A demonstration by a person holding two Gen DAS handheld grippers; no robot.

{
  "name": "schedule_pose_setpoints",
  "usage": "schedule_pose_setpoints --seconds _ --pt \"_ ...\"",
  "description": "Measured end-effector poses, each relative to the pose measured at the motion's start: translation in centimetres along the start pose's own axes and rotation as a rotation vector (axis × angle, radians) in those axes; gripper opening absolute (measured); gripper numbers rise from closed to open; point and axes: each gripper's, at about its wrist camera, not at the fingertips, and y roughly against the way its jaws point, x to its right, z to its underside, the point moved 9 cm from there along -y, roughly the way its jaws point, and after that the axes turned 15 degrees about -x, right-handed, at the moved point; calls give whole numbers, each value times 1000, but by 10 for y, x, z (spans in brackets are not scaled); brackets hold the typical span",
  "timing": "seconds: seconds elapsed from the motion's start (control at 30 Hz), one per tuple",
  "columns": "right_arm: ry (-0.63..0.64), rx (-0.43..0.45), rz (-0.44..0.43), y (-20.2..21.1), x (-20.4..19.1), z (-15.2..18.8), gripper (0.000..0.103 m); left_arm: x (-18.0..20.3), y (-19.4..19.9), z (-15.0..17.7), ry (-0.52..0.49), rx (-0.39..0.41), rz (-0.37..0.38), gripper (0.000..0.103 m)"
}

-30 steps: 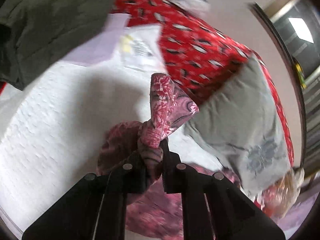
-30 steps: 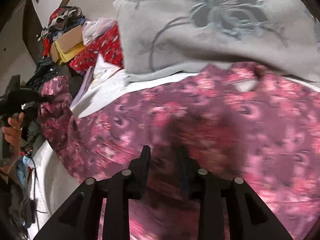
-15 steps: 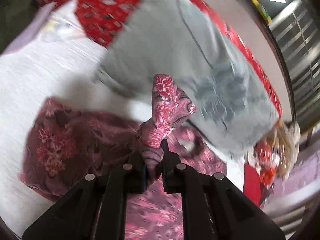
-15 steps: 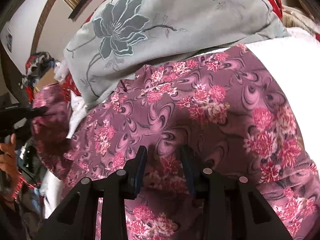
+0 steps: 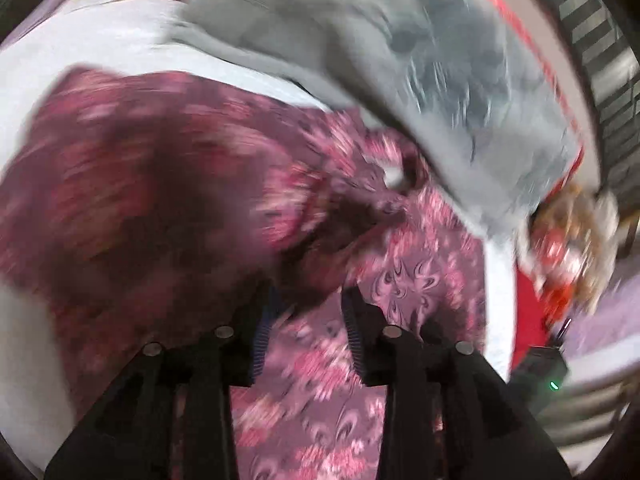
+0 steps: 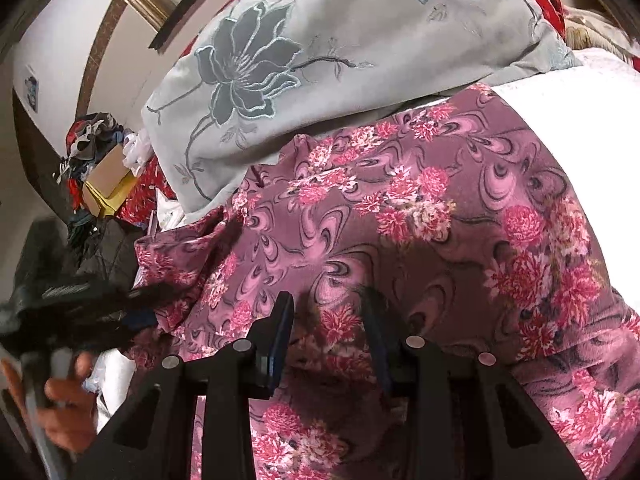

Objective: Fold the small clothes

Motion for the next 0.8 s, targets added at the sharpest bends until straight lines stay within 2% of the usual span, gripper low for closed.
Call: schedule_pose_setpoints --seconds 0.03,0.1,0.13,0.2,0.23,0.27,0.33,0.43,0.5,0.53,0.57,0.67,0.8 --pt "-36 -22 -5 1 -1 -3 38 -9 13 6 25 34 18 57" --pt "-77 -29 -73 6 -14 -9 44 -38 34 16 110 122 29 68" --pt "-66 -25 -102 7 -24 -12 44 -49 38 18 138 148 29 68" --pt "-30 -27 -153 6 -51 -17 53 -71 39 19 196 153 51 68" --pt "-25 -38 -184 2 -64 -19 67 -78 36 18 212 151 67 68" --pt "-30 -48 -200 -4 -73 -21 73 -88 31 16 232 140 55 68" --pt "-45 -81 -162 -24 -83 -23 73 -90 21 17 237 123 51 68" --pt "-35 -102 -119 -49 -93 -22 72 -89 24 17 224 139 66 68" --pt "-18 -118 -109 -61 -100 -23 59 -87 26 18 200 142 50 68" --pt "0 -116 -88 -64 -103 -25 31 -85 22 17 198 139 46 68" --pt "19 -116 -83 -63 -106 -27 7 -84 22 17 196 137 47 68" --pt "39 -44 -79 -41 -99 -34 7 -84 21 16 202 136 62 68" --pt "17 29 -43 -7 -71 -45 7 -85 22 16 212 135 78 68"
